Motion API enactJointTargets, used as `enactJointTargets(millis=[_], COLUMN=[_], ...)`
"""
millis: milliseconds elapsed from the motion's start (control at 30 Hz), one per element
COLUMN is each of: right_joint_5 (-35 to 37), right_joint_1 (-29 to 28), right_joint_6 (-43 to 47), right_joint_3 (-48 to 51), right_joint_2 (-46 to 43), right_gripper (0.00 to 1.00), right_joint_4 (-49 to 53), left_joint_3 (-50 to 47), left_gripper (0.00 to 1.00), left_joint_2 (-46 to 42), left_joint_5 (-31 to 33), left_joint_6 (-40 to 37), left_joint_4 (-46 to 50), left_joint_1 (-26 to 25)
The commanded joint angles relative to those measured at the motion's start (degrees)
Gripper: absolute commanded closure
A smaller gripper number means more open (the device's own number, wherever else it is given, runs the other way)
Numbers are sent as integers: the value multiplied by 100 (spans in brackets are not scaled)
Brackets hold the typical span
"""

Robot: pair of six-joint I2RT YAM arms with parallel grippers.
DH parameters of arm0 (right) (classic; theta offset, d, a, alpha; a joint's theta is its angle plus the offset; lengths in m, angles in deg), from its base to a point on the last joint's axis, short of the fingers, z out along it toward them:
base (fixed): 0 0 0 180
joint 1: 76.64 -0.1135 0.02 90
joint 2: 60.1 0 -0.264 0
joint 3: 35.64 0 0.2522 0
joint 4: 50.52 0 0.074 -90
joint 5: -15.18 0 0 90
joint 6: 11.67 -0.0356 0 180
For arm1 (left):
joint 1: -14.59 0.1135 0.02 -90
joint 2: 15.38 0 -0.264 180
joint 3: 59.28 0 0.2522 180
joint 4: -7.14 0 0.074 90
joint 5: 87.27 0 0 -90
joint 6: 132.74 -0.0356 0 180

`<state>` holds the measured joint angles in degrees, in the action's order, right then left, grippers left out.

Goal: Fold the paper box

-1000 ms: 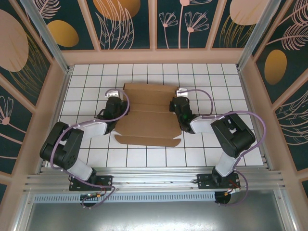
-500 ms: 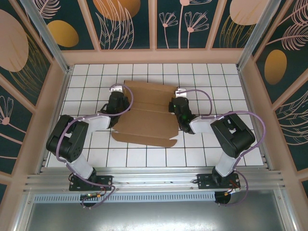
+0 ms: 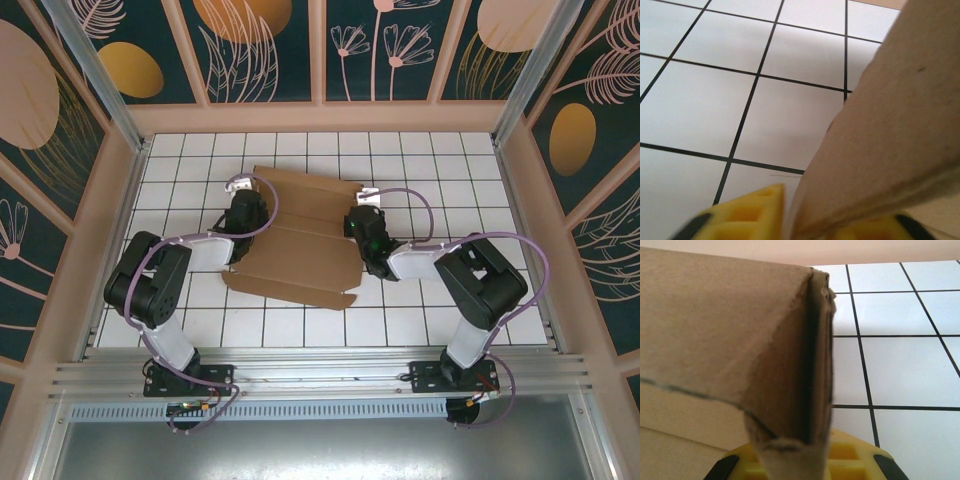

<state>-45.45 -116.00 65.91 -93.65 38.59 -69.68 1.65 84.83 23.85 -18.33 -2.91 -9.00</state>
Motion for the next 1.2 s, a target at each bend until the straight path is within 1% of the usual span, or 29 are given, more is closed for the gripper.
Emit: enactJointTargets(millis=[0,100,200,333,533,567,667,700,733,800,867,933,1033,1100,1167], right_joint_5=[202,177,39,-85,-258,-284,-471,-549,-629,-813,-1033,-1291,-1707,-2095,-2485], right_joint_1=[-96,101,291,329,322,330,327,337,350,384,431,524,643,761,849], right_joint_6=[44,134,250,628,713,738,783,800,803,818,816,739,636,492,294], right_joint_3=[-231,-71,85,282,398,407,456,485,521,594,681,738,959,1071,1141], right_joint_2=[-52,-186,-283,-322,-327,-325,-381,-421,-462,-564,-683,-792,-1041,-1274,-1514], right_gripper=[100,100,100,100,94,92,82,78,71,61,54,48,42,41,41], right_joint_4=[-255,-349,-487,-887,-1064,-1086,-1150,-1162,-1204,-1276,-1370,-1432,-1701,-1828,-1911], left_joint_3=[-115,-407,-605,-787,-1146,-1193,-1389,-1419,-1464,-1545,-1633,-1573,-1185,-848,-502], left_gripper=[60,48,41,38,36,36,38,39,40,42,44,43,37,32,32], left_joint_2=[-22,-432,-729,-1111,-1750,-1846,-2260,-2427,-2618,-3035,-3447,-3621,-3413,-3088,-2742], left_joint_5=[276,289,90,-368,-884,-928,-1003,-1007,-1001,-882,-700,-552,-517,-671,-782], left_joint_6=[-136,-162,-149,32,240,257,258,226,210,174,153,121,13,8,23], left_joint_4=[19,-153,-207,-172,-178,-158,-192,-162,-141,-143,-282,-296,-146,10,224], left_joint_1=[-59,-58,-58,-58,-55,-53,-58,-58,-58,-58,-58,-56,-41,7,50])
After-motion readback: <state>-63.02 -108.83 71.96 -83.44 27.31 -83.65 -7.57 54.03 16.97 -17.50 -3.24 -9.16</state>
